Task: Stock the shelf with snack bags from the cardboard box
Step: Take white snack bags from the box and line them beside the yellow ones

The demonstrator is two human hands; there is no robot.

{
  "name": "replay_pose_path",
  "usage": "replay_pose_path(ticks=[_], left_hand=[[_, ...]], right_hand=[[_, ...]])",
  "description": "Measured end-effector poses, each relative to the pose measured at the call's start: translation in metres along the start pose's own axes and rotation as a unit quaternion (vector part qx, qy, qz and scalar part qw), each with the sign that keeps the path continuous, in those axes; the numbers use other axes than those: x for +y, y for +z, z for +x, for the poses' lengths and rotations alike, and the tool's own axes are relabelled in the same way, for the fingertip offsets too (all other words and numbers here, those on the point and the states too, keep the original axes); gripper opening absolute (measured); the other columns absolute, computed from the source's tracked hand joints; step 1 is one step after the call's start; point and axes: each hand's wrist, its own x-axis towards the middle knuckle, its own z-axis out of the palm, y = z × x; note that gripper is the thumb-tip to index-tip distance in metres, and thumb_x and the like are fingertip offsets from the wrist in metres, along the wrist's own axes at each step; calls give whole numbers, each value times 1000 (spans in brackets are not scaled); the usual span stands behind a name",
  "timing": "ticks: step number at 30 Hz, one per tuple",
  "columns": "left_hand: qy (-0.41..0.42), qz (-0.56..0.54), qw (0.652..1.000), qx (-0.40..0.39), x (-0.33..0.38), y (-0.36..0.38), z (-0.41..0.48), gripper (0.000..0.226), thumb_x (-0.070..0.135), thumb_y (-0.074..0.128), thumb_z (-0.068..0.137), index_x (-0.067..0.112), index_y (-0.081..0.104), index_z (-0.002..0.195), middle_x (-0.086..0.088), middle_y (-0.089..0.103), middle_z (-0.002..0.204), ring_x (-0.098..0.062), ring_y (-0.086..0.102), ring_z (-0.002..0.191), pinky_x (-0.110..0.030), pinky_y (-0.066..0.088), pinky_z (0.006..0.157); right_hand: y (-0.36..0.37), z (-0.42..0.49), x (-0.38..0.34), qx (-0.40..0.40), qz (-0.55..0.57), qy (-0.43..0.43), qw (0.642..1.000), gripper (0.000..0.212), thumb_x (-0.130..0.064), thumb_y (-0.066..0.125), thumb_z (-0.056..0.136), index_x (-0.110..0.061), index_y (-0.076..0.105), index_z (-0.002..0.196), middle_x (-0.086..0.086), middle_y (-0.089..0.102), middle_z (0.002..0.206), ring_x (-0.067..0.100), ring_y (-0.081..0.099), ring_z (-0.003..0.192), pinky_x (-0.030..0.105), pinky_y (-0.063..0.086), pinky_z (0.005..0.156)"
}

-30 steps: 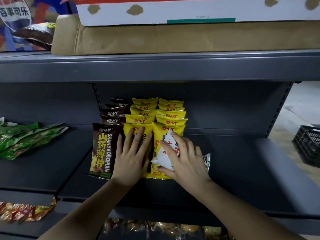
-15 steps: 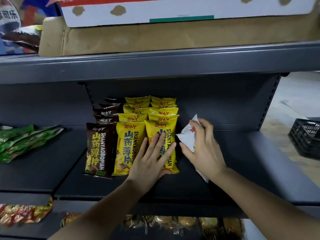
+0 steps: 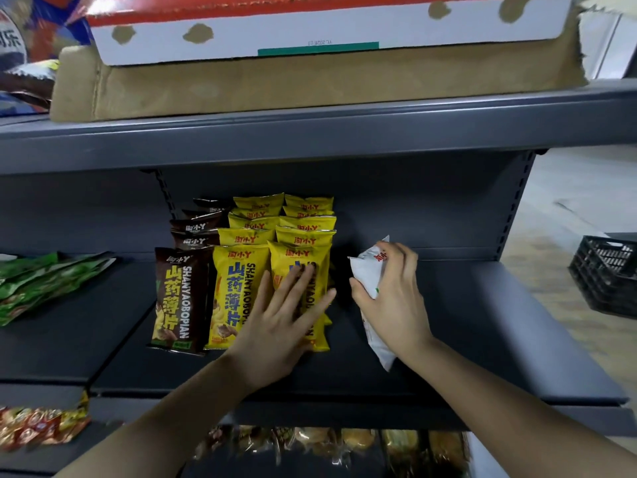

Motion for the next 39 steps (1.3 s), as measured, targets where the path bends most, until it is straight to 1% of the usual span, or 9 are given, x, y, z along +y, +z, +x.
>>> replay_pose_path(ticks=[5, 8, 10, 14, 19, 23, 30, 34, 39], left_hand=[[-73, -169, 980, 75, 71, -28, 36, 71, 34, 50, 86, 2, 27, 145, -15, 32, 150, -24, 35, 137, -37, 37, 110], [-230, -328, 914, 59, 98, -25, 71, 99, 23, 70, 81, 3, -1, 148, -21, 11, 154, -26, 15, 144, -37, 25, 116], [-307, -388, 869, 29, 103, -16, 90, 100, 28, 68, 83, 5, -3, 149, -16, 18, 152, -27, 26, 140, -42, 34, 111], [-384, -517, 764, 18, 90, 8, 110, 70, 24, 73, 75, 21, 31, 130, 4, 55, 117, -13, 58, 104, -38, 51, 87], [-375, -600, 706, -14, 68, 26, 126, 52, 3, 67, 76, 23, 49, 121, 8, 65, 102, -5, 63, 95, -21, 51, 71], [-422, -524, 740, -22, 62, 41, 141, 63, 25, 63, 75, 22, 37, 132, -2, 60, 117, -24, 60, 107, -44, 54, 84], [-415, -380, 826, -25, 77, 63, 161, 107, 32, 70, 81, 14, -11, 149, -11, 30, 145, -27, 36, 132, -38, 39, 98], [-441, -381, 813, -4, 69, 84, 171, 99, 27, 70, 80, 12, 2, 149, -13, 40, 142, -29, 43, 129, -41, 42, 100], [-450, -306, 832, 109, 54, 116, 183, 40, 28, 59, 83, 9, 49, 118, -11, 58, 107, -25, 58, 99, -36, 47, 87]], right_hand=[[-7, 10, -5, 4, 113, 34, 993, 63, -21, 71, 82, -13, 36, 135, 2, 31, 133, 19, 49, 116, 26, 45, 80], [-14, 22, -14, 0, 217, 116, 969, 71, -24, 73, 82, -14, 31, 137, 3, 33, 130, 12, 45, 112, 20, 40, 87], [-20, 31, -16, -28, 273, 165, 947, 75, -27, 73, 82, -17, 26, 140, 2, 38, 130, 10, 48, 110, 15, 43, 83], [-32, 48, -2, -110, 388, 241, 883, 75, -35, 68, 86, -16, 24, 144, -6, 64, 102, 3, 67, 81, 11, 52, 66], [-35, 55, 36, -295, 426, 258, 815, 32, -31, 58, 94, -11, 62, 119, 9, 71, 111, 20, 68, 103, 36, 53, 93], [-18, 73, 53, -253, 424, 295, 818, 32, -26, 58, 94, -6, 62, 119, 13, 71, 112, 24, 68, 103, 37, 55, 88], [26, 107, 58, -146, 403, 293, 855, 21, -25, 66, 90, -9, 63, 103, 16, 72, 104, 26, 70, 92, 38, 57, 81], [41, 110, 65, -176, 391, 273, 861, 5, -12, 63, 91, -12, 63, 96, 11, 71, 97, 20, 68, 83, 30, 56, 71], [56, 101, 80, -242, 238, 227, 913, 19, 4, 59, 85, -11, 55, 95, 8, 65, 90, 17, 61, 76, 29, 50, 61]])
